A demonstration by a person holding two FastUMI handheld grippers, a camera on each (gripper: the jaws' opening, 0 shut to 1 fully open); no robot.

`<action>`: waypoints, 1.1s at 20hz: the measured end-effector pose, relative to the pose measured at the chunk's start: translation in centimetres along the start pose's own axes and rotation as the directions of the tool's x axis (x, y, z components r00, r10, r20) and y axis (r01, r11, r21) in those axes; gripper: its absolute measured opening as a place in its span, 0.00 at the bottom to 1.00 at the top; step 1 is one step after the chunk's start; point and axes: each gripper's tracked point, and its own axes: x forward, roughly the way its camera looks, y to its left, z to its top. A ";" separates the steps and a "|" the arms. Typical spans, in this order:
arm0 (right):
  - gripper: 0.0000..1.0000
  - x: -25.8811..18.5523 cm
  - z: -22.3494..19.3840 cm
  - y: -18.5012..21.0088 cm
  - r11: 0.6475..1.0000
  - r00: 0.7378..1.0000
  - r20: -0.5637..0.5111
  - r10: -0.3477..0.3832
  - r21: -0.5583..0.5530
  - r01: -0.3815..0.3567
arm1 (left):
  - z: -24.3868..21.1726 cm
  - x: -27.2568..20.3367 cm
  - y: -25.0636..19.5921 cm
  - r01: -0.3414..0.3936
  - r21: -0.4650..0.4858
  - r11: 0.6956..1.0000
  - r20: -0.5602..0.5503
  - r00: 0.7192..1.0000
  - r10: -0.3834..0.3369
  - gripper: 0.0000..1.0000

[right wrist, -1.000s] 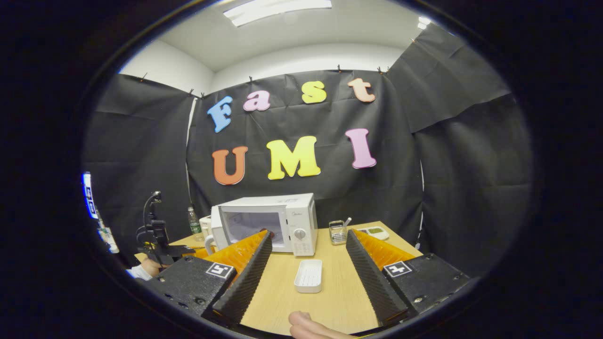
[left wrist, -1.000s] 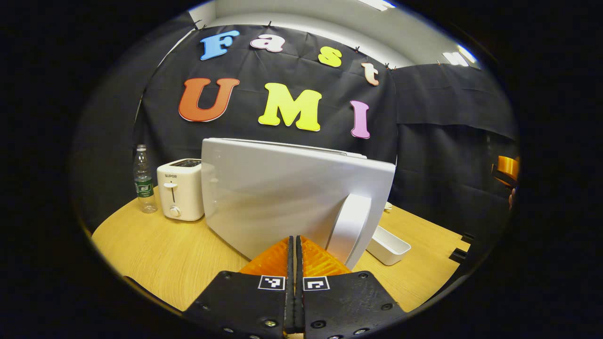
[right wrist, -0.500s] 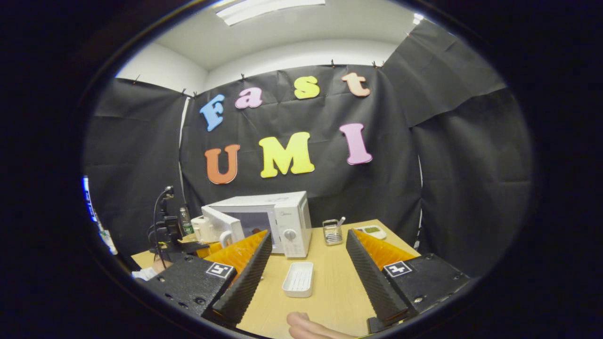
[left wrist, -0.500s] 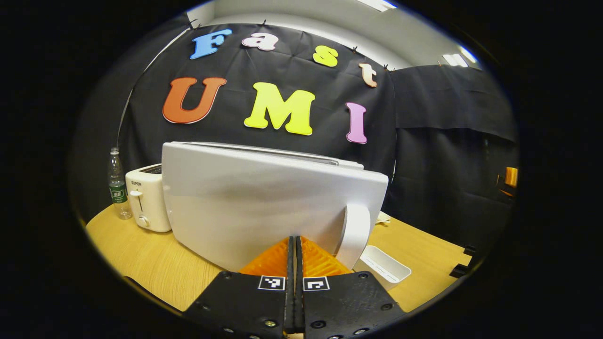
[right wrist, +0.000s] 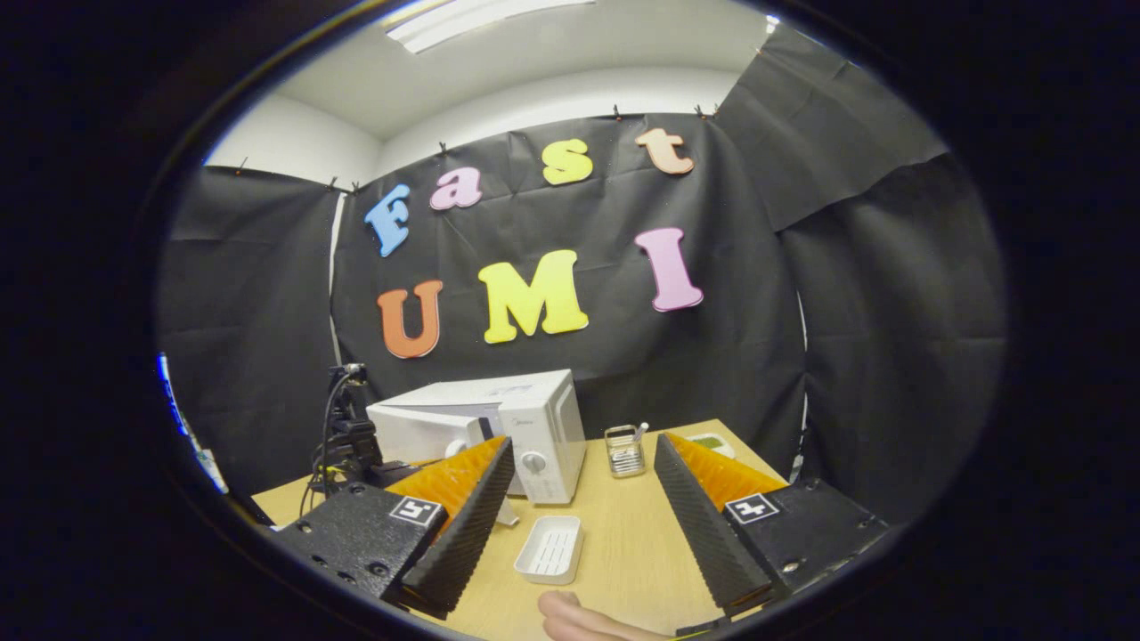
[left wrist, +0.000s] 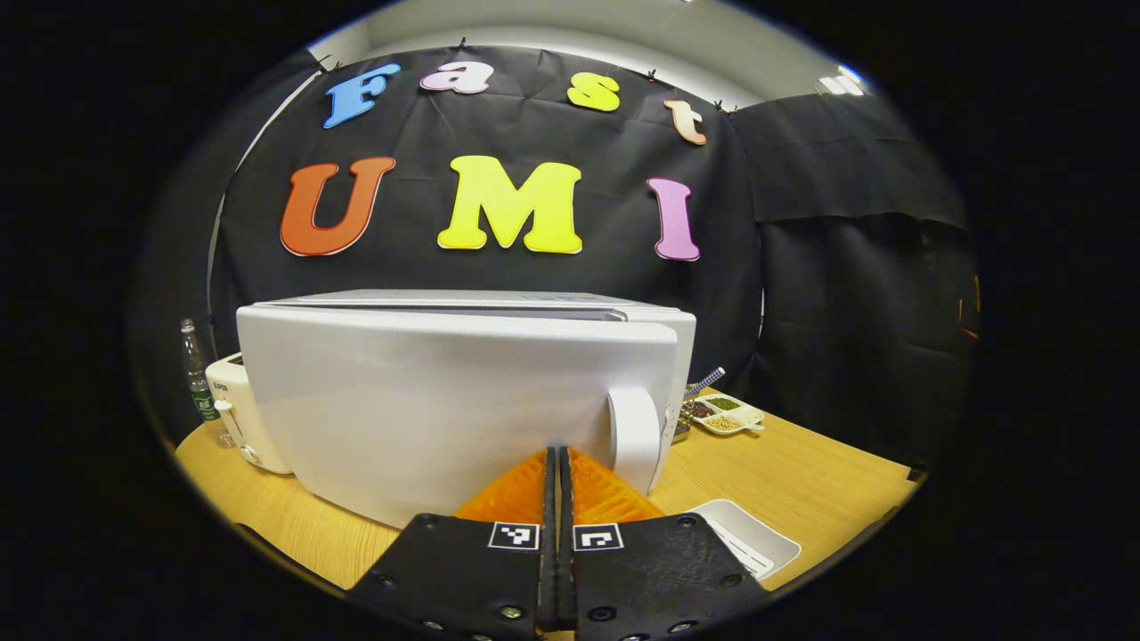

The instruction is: Open the microwave oven with the left hand, put the food in, and close the microwave oven.

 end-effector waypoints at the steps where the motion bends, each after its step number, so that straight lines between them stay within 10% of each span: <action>1: 0.90 0.5 0.0 -0.1 1.000 1.000 -0.002 0.006 -0.003 -0.006 | 0.1 0.6 0.0 -0.007 -0.011 1.000 -0.001 1.000 0.007 0.00; 14: 1.00 4.2 2.1 -3.1 0.993 0.998 0.033 -0.053 -0.106 0.056 | 0.6 5.7 1.8 -0.227 0.058 0.972 -0.014 0.973 0.228 0.00; 22: 1.00 2.6 2.3 -3.1 0.990 0.996 0.029 -0.083 -0.109 0.085 | 0.4 5.4 1.8 -0.206 0.029 0.978 -0.055 0.977 0.207 0.00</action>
